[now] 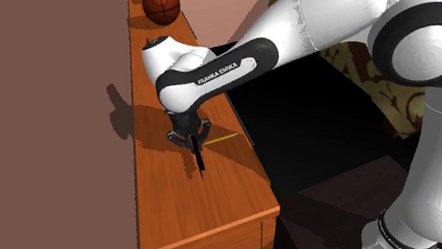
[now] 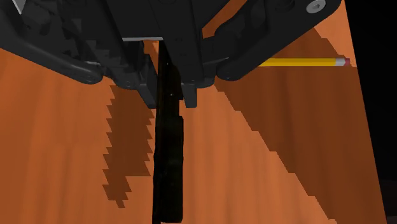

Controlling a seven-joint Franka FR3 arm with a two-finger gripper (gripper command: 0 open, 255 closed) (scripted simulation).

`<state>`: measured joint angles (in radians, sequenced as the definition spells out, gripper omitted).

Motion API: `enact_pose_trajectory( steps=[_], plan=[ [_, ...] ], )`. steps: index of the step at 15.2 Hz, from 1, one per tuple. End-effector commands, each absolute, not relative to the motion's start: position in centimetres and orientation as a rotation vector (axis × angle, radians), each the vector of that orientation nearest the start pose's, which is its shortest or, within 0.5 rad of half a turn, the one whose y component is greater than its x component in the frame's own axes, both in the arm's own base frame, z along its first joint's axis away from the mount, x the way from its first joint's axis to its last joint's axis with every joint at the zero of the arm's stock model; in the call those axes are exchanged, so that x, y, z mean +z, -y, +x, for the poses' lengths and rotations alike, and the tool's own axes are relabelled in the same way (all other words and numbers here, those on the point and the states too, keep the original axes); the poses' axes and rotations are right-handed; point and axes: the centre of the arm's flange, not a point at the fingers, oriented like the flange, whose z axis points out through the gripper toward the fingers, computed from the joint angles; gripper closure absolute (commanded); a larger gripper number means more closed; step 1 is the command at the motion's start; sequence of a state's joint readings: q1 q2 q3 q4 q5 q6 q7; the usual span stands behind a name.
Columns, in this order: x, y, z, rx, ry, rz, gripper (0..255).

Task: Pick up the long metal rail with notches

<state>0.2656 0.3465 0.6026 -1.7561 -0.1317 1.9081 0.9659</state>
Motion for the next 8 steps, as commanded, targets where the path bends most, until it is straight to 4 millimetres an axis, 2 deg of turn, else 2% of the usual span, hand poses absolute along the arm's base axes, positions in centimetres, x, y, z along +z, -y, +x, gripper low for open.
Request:
enact_pose_trajectory(
  steps=[1, 8],
  plan=[
    [40.1, -44.9, 43.0, 0.221, -0.097, -3.191, 255],
    [43.8, -44.9, 43.0, 0.221, -0.097, -3.191, 255]
  ],
)
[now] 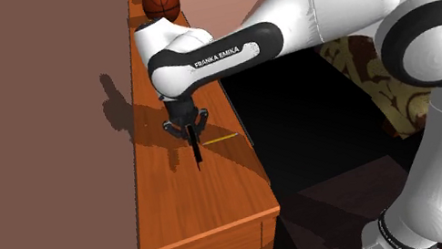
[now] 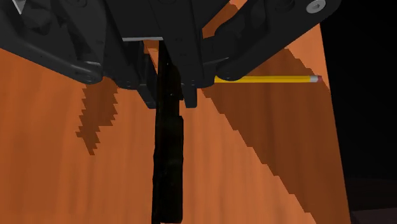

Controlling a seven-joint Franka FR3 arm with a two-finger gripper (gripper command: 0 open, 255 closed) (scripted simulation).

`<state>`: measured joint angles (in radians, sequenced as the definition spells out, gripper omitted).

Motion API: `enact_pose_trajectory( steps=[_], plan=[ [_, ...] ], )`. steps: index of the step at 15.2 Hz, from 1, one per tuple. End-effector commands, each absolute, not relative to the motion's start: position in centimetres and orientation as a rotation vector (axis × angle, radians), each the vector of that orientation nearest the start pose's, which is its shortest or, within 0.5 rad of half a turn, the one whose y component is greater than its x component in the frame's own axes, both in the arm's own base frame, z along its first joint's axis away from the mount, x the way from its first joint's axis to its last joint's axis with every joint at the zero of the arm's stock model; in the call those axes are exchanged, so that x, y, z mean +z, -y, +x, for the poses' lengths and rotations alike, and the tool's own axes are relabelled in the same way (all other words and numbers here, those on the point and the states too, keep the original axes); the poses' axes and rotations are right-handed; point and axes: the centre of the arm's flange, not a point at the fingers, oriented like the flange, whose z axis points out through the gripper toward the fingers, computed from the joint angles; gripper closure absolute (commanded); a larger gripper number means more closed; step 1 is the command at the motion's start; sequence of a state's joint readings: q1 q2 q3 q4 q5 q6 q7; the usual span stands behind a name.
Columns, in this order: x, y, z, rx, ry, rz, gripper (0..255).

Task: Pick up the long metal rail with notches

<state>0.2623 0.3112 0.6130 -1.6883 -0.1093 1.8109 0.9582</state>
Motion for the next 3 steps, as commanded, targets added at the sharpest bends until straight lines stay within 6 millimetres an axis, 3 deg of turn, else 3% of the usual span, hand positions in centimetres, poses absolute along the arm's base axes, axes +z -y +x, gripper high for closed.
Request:
enact_pose_trajectory(
  steps=[1, 3],
  plan=[
    [44.33, -44.89, 43.0, 0.221, -0.097, -3.191, 255],
    [44.41, -44.89, 43.0, 0.221, -0.097, -3.191, 255]
  ],
)
